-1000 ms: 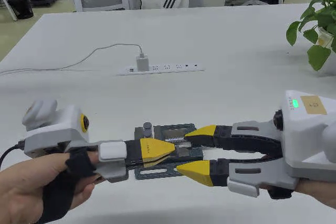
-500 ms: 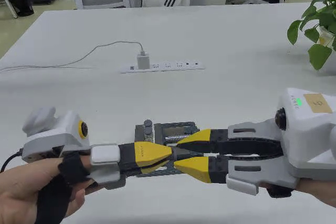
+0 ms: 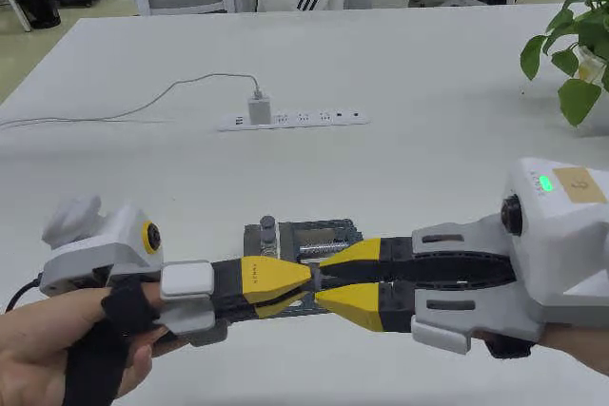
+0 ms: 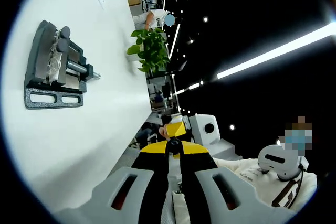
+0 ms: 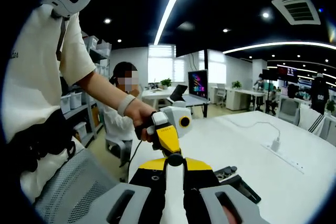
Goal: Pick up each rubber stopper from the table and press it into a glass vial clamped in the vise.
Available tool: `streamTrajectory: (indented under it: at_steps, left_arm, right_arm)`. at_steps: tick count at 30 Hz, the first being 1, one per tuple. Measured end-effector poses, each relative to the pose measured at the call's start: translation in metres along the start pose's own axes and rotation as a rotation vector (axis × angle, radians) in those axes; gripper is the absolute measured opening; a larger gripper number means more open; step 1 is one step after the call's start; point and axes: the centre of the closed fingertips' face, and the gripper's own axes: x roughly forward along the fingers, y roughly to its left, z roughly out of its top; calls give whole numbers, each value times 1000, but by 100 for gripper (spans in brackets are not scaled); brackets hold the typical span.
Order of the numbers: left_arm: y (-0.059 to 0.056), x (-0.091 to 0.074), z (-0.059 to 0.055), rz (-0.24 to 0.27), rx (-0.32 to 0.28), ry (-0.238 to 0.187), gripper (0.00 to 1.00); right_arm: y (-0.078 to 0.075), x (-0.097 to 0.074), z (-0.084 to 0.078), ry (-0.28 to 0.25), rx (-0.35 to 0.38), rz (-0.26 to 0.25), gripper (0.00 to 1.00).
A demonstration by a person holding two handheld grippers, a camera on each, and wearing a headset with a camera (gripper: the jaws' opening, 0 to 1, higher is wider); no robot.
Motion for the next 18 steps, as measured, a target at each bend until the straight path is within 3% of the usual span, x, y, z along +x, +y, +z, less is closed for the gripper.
streamTrajectory:
  at_steps: [5, 11, 18]
  left_arm:
    - [-2, 0, -2, -27, -19, 0, 4]
    - [-6, -1, -10, -53, -28, 33, 4]
    - [-8, 0, -11, -70, -30, 41, 4]
  right_arm:
    - [3, -1, 2, -10, 27, 19, 7]
    - [11, -3, 4, -18, 50, 70, 6]
    - [14, -4, 6, -23, 84, 86, 6]
